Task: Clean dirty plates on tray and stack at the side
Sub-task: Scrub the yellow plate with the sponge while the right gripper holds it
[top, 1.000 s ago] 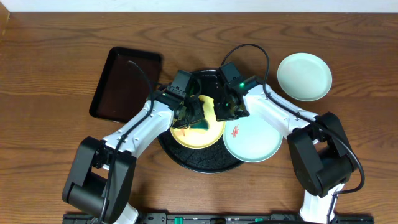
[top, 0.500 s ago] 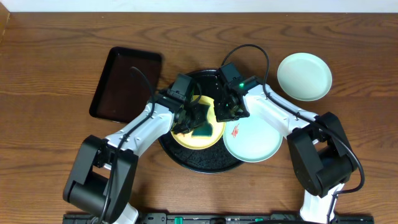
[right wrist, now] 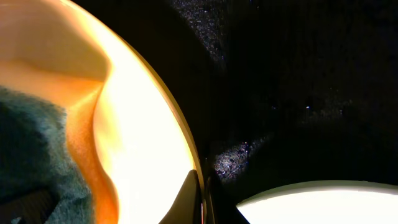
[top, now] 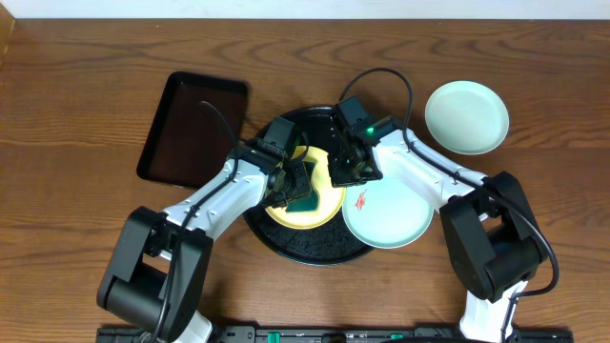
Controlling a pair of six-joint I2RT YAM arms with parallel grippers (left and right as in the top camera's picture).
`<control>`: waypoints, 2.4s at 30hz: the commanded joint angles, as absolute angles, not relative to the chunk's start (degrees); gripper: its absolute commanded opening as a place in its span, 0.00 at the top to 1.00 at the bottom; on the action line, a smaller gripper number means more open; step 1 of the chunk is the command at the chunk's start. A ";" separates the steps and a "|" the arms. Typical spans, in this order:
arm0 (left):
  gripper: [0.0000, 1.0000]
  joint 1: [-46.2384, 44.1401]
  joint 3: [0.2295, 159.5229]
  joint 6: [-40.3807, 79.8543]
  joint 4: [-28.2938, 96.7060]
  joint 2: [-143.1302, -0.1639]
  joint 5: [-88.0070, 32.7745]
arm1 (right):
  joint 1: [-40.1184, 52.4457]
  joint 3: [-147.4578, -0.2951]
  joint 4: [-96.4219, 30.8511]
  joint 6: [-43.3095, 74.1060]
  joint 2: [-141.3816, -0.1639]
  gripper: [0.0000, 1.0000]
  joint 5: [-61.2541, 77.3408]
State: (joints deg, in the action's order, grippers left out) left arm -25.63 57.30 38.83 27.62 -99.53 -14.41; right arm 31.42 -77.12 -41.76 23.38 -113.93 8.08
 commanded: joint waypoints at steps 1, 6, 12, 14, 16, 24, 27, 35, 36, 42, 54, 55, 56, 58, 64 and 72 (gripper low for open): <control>0.69 -25.34 57.28 38.22 28.42 -99.00 -10.87 | 31.33 -77.12 -41.78 22.63 -113.58 0.99 7.29; 0.75 -25.43 56.80 38.22 28.38 -99.00 -10.83 | 31.33 -77.12 -41.76 22.63 -113.58 0.99 7.29; 0.86 -25.43 54.13 38.24 28.36 -99.02 -6.63 | 31.33 -77.12 -41.78 22.63 -113.58 0.99 7.31; 0.91 -25.43 53.36 38.24 28.38 -99.02 -5.85 | 31.33 -77.12 -41.80 22.63 -113.58 0.99 7.31; 0.92 -25.41 52.62 38.24 28.38 -99.02 -5.17 | 31.33 -77.12 -41.82 22.63 -113.58 0.99 7.31; 0.92 -25.30 52.36 38.26 31.73 -99.02 3.11 | 31.33 -77.12 -42.54 22.63 -113.58 0.99 7.25; 0.92 -24.71 52.42 38.26 33.39 -99.00 5.74 | 31.33 -77.12 -42.74 22.63 -113.58 0.99 6.48; 0.92 -20.27 53.12 38.24 36.10 -98.83 8.43 | 31.00 -77.12 -43.68 22.63 -113.58 0.99 5.54; 0.93 -19.68 53.58 38.24 36.84 -98.78 9.80 | 31.00 -77.12 -43.77 22.63 -113.58 0.99 5.34; 0.92 -18.06 56.60 36.38 38.96 -96.60 14.48 | 30.55 -77.12 -43.83 22.63 -113.58 0.99 5.30; 0.92 -18.06 58.37 35.79 36.53 -83.79 0.23 | 30.59 -77.12 -43.46 22.65 -113.58 0.99 5.34; 0.93 -18.06 58.37 35.81 36.21 -83.59 -1.69 | 30.59 -77.12 -43.31 22.65 -113.58 0.99 5.37; 0.93 -18.06 58.37 35.81 35.79 -83.55 -4.19 | 30.59 -77.12 -43.07 22.65 -113.58 0.99 5.37; 0.93 -18.09 58.35 35.81 35.44 -83.83 -7.51 | 30.61 -77.12 -42.87 22.65 -113.58 0.99 5.37; 0.92 -19.88 58.30 35.79 34.59 -85.71 -10.09 | 30.81 -77.12 -42.87 22.94 -113.58 0.99 5.34; 0.92 -25.21 58.26 35.81 30.20 -89.80 -10.09 | 32.40 -78.78 -43.88 22.59 -113.56 0.99 0.71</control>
